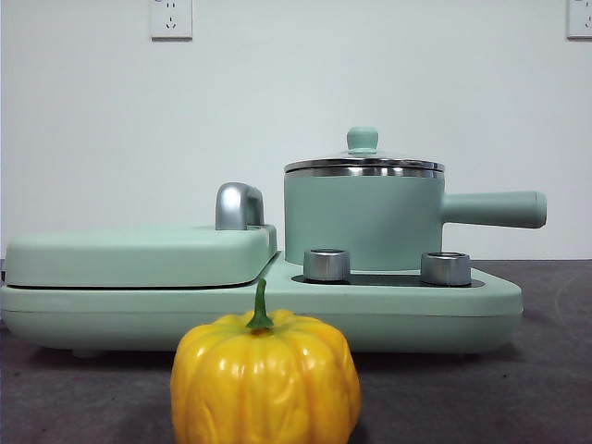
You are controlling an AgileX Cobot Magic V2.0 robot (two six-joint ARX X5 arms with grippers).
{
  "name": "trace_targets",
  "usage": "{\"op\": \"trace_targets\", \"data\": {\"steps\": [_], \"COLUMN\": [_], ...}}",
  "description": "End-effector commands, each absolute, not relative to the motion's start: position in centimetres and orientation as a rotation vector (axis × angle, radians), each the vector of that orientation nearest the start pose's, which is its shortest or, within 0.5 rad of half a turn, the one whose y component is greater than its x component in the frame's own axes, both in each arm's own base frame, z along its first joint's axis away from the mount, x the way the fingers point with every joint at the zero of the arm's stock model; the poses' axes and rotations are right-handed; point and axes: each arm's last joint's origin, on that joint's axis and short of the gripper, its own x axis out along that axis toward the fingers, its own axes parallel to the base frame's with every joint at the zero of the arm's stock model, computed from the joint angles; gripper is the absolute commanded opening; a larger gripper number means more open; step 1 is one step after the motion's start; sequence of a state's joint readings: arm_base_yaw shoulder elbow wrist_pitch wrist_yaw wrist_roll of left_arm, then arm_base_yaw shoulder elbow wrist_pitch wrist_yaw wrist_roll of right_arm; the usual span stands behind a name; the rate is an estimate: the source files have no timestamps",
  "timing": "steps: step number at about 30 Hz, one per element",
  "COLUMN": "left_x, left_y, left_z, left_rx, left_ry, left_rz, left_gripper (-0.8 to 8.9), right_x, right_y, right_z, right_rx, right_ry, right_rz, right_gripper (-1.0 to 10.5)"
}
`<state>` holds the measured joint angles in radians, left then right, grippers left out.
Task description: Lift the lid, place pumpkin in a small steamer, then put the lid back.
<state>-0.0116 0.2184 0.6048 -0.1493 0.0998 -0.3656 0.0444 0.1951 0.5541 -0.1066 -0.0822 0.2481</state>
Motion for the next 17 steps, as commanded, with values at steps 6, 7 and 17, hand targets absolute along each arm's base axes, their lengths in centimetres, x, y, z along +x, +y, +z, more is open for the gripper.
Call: {"op": "trace_targets", "data": {"steps": [6, 7, 17], "left_x": [8.4, 8.8, 12.8], "left_y": [-0.4, -0.4, -1.0], "left_z": [35.7, 35.9, 37.2], "left_rx": [-0.316, -0.313, -0.178], "left_ry": [-0.061, -0.036, 0.172], "left_rz": [-0.137, -0.135, -0.260], "left_gripper": [0.10, 0.10, 0.09], "right_x": [8.1, 8.4, 12.5], "right_y": [0.8, 0.8, 1.2], "right_z": [35.3, 35.7, 36.6], "right_rx": [0.161, 0.156, 0.074], "right_ry": [-0.145, -0.128, 0.100], "right_rz": [0.195, 0.198, 0.272], "right_gripper": [0.3, 0.3, 0.3]}}
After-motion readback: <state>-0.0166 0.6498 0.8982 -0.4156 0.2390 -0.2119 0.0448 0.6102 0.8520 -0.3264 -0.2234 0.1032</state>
